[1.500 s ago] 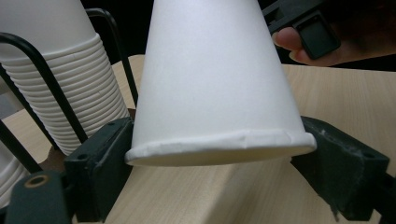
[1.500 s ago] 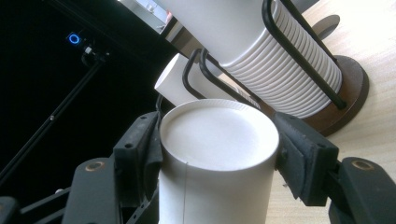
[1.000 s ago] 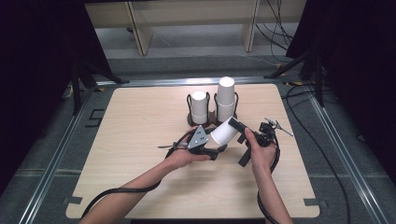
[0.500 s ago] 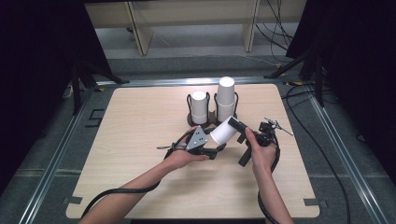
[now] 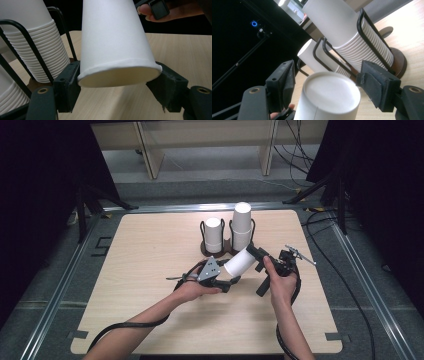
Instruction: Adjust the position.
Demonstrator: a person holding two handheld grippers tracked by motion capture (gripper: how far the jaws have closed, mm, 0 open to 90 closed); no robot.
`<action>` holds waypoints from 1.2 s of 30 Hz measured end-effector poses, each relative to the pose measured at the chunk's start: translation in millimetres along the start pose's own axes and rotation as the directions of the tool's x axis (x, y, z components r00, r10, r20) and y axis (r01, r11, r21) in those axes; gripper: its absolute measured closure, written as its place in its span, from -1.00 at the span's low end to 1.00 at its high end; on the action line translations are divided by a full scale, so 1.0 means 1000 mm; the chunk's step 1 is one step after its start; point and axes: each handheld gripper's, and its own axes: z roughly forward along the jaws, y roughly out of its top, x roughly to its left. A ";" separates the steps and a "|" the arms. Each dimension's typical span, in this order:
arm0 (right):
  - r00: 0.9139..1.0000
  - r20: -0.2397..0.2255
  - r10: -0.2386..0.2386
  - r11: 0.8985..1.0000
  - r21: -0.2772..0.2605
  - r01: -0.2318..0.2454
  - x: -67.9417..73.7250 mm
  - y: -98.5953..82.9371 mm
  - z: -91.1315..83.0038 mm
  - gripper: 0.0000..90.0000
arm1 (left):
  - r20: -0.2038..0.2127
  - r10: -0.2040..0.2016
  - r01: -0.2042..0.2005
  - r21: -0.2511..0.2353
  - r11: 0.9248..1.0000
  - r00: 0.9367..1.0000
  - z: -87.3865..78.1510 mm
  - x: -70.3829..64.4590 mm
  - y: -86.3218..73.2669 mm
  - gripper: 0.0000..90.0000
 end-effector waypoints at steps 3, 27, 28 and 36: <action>0.998 0.002 -0.061 0.998 -0.021 0.061 -0.004 0.002 0.001 -0.35 | 0.000 0.006 -0.006 0.023 1.000 1.000 -0.004 0.001 -0.001 -0.35; 0.924 0.076 -0.374 0.927 -0.003 0.375 -0.007 0.000 -0.010 -0.39 | -0.002 0.059 -0.059 0.083 0.995 0.998 -0.044 0.021 0.006 -0.33; 0.917 0.084 -0.389 0.921 0.013 0.389 -0.009 -0.001 -0.011 -0.38 | -0.001 0.070 -0.069 0.089 0.994 0.998 -0.047 0.022 0.007 -0.33; 0.898 0.095 -0.430 0.903 0.053 0.427 -0.020 -0.011 -0.015 -0.32 | 0.053 0.129 -0.135 0.132 0.982 0.990 -0.058 0.026 0.014 -0.33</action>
